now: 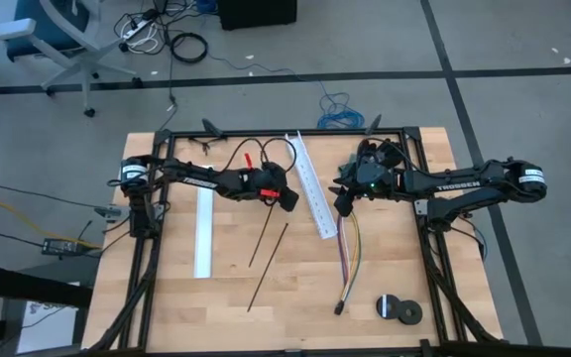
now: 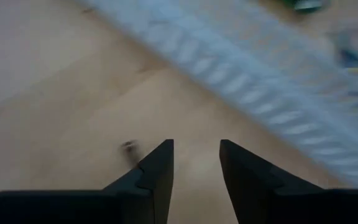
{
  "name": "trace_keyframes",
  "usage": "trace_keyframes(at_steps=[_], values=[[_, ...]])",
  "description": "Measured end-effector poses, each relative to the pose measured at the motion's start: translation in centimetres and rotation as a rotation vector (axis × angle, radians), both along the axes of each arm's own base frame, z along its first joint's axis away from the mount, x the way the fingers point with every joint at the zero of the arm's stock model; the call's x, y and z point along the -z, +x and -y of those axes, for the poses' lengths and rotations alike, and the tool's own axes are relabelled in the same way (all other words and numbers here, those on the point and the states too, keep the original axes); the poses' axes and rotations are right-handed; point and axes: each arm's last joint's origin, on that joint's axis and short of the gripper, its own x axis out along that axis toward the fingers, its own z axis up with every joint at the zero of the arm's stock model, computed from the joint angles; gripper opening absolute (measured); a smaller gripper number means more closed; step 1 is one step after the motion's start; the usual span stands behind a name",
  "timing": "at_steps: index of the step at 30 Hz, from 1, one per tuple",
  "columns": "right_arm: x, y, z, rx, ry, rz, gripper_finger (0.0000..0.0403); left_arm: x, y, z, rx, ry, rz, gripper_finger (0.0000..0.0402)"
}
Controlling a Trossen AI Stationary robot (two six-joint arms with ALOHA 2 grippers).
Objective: Ziptie cables
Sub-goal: Prepare the black zip tie
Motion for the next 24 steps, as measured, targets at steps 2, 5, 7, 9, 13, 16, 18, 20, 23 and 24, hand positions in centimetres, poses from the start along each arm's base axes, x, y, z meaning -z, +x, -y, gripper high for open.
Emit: trace_keyframes(at_steps=[2,5,7,9,13,16,18,20,23,24], values=[[0.0,0.0,0.0,-0.005,-0.007,-0.004,0.0138,0.3,-0.5,-0.1,-0.059,0.011,-0.052,0.0142],[0.0,0.0,0.0,-0.007,-0.009,-0.005,0.0139,0.5,-0.8,-0.1,-0.084,0.02,-0.086,0.0142],[0.0,0.0,0.0,-0.011,-0.015,-0.007,0.0138,0.5,-0.8,-0.1,-0.084,0.021,-0.081,0.0142],[0.0,0.0,0.0,-0.011,-0.015,-0.008,0.0137,0.5,-0.8,0.0,-0.083,0.021,-0.083,0.0142],[0.0,0.0,0.0,-0.011,-0.016,-0.008,0.0138,0.6,-0.7,0.0,-0.079,0.024,-0.084,0.0142],[0.0,0.0,0.0,-0.011,-0.016,-0.008,0.0137,0.8,-0.6,-0.1,-0.079,0.027,-0.085,0.0142],[0.0,0.0,0.0,-0.011,-0.016,-0.008,0.0137,1.2,-0.5,-0.1,-0.078,0.026,-0.091,0.0142],[0.0,0.0,0.0,-0.011,-0.016,-0.007,0.0137,1.9,-0.3,-0.1,-0.07,0.021,-0.095,0.0142],[0.0,0.0,0.0,-0.008,-0.011,-0.004,0.0138,2.9,-0.1,-0.1,-0.067,0.021,-0.119,0.0142],[0.0,0.0,0.0,-0.007,-0.01,-0.004,0.0138,3.0,-0.1,-0.1,-0.072,0.023,-0.122,0.0142]])
